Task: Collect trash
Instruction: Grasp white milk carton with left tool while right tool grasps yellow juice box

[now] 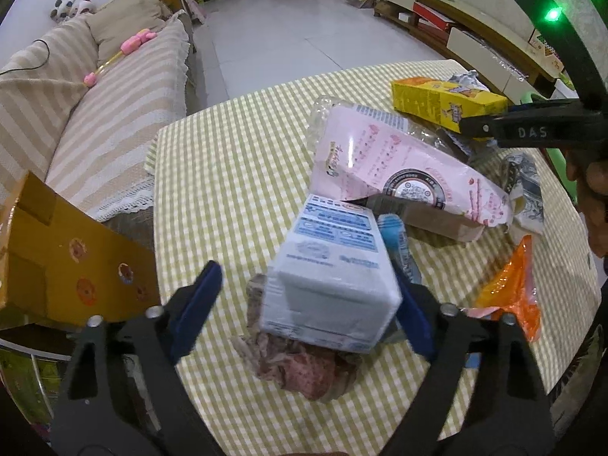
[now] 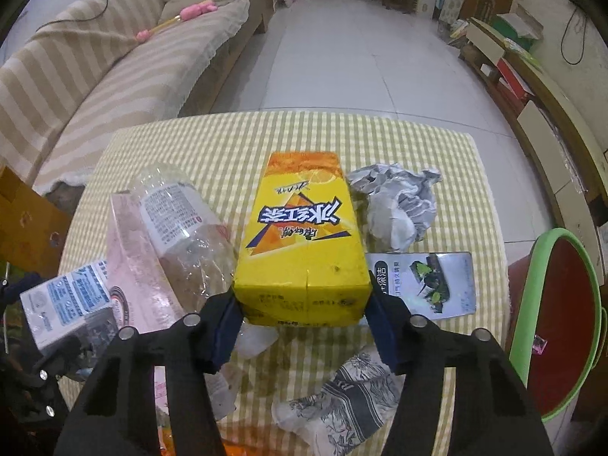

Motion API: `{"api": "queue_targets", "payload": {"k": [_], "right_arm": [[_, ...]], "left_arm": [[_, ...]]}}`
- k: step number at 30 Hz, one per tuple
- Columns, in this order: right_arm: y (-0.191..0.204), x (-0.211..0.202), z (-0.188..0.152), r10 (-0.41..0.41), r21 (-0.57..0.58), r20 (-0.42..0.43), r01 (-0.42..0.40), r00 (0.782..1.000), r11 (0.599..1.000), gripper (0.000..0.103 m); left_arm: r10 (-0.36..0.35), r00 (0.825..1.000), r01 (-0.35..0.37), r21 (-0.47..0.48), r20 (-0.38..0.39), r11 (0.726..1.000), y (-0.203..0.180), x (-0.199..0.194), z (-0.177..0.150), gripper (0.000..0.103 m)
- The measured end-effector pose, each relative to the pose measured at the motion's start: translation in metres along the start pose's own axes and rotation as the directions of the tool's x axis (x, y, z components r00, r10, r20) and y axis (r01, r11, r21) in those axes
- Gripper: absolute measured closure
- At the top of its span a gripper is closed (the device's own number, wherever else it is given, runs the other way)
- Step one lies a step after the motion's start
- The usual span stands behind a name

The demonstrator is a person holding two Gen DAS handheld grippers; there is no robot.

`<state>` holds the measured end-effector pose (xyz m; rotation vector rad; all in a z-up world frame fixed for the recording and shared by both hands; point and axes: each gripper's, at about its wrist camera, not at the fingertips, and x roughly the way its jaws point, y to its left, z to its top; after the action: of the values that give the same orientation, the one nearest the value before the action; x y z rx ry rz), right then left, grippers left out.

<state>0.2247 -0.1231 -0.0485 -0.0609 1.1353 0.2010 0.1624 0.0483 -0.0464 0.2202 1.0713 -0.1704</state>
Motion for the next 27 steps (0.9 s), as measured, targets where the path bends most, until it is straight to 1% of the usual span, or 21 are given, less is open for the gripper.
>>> {"api": "queue_targets", "payload": {"k": [1, 2, 3, 10, 14, 21, 23, 27], "right_arm": [[0.000, -0.001, -0.001, 0.002, -0.003, 0.002, -0.002, 1.000, 1.000, 0.046], [-0.001, -0.002, -0.001, 0.005, -0.002, 0.005, -0.005, 1.000, 1.000, 0.047], [-0.002, -0.003, -0.002, 0.008, 0.000, 0.008, -0.008, 1.000, 1.000, 0.047], [-0.017, -0.024, -0.007, 0.028, 0.017, 0.054, -0.028, 0.998, 0.999, 0.048], [-0.024, -0.040, -0.009, 0.047, 0.030, 0.082, -0.050, 0.995, 0.998, 0.048], [-0.033, -0.072, -0.013, 0.069, 0.034, 0.139, -0.074, 0.988, 0.997, 0.048], [-0.035, -0.082, -0.015, 0.087, 0.035, 0.154, -0.093, 0.984, 0.995, 0.048], [-0.040, -0.099, -0.021, 0.105, 0.036, 0.176, -0.113, 0.979, 0.993, 0.048]], "left_arm": [[-0.007, 1.000, 0.007, -0.001, -0.001, 1.000, 0.000, 0.000, 0.000, 0.031], [-0.018, 1.000, 0.018, -0.005, -0.001, 1.000, 0.000, 0.000, 0.000, 0.040], [-0.025, 1.000, 0.025, -0.012, -0.003, 1.000, 0.000, -0.001, -0.001, 0.043], [-0.021, 0.998, 0.024, -0.061, 0.051, 0.998, 0.007, -0.014, 0.004, 0.046], [-0.020, 0.995, 0.030, -0.112, 0.094, 0.993, 0.012, -0.030, 0.005, 0.046], [-0.012, 0.984, 0.045, -0.187, 0.175, 0.981, 0.017, -0.058, 0.008, 0.046], [-0.002, 0.981, 0.042, -0.201, 0.195, 0.979, 0.017, -0.066, 0.010, 0.046], [-0.006, 0.973, 0.057, -0.216, 0.229, 0.975, 0.014, -0.083, 0.015, 0.046]]}}
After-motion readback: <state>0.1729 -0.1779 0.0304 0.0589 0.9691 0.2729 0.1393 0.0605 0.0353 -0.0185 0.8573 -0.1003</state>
